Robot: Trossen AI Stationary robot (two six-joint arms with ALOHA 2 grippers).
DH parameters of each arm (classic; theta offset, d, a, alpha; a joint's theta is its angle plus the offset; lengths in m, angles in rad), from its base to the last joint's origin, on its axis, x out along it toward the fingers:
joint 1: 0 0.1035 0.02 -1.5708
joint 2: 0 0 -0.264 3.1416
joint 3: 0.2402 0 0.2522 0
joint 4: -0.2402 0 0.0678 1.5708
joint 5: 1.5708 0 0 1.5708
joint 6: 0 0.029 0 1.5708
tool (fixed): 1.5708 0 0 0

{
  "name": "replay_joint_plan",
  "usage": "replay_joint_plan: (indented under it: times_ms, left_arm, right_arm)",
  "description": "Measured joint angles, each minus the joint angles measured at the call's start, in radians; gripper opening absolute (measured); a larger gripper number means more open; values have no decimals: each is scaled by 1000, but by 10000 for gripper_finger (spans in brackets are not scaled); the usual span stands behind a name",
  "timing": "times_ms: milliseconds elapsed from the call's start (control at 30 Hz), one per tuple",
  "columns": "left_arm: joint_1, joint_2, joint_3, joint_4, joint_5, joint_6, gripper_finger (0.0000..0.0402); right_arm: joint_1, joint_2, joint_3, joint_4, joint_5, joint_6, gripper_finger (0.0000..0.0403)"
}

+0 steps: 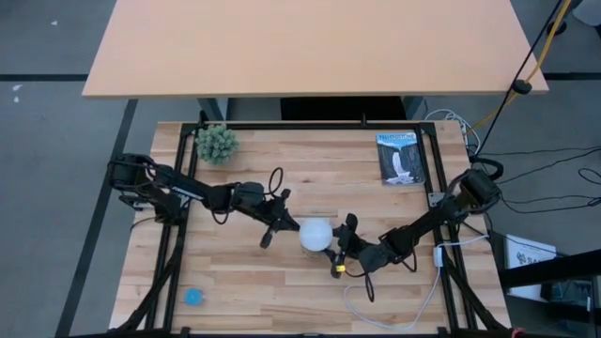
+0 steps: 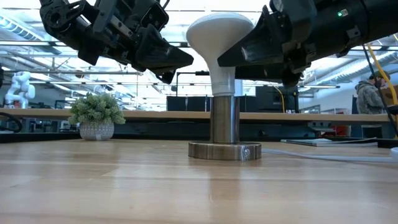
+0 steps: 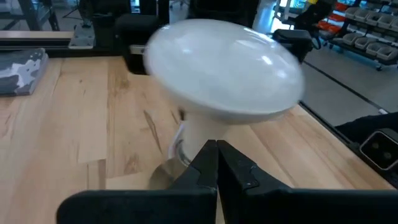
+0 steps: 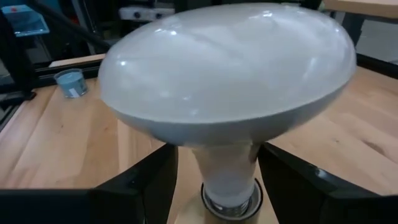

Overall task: Screw lightbulb
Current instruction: Insert the white light bulb into the gold lamp

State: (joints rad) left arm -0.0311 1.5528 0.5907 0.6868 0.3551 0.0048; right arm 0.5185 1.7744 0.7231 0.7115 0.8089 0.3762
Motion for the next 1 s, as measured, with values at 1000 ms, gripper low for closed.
replay_joint_plan:
  times_ms: [1000]
  left_arm:
    - [3,0,0,13,-2,-22,0]
  right_arm:
    - [-13,-90,0,-137,-5,106,212]
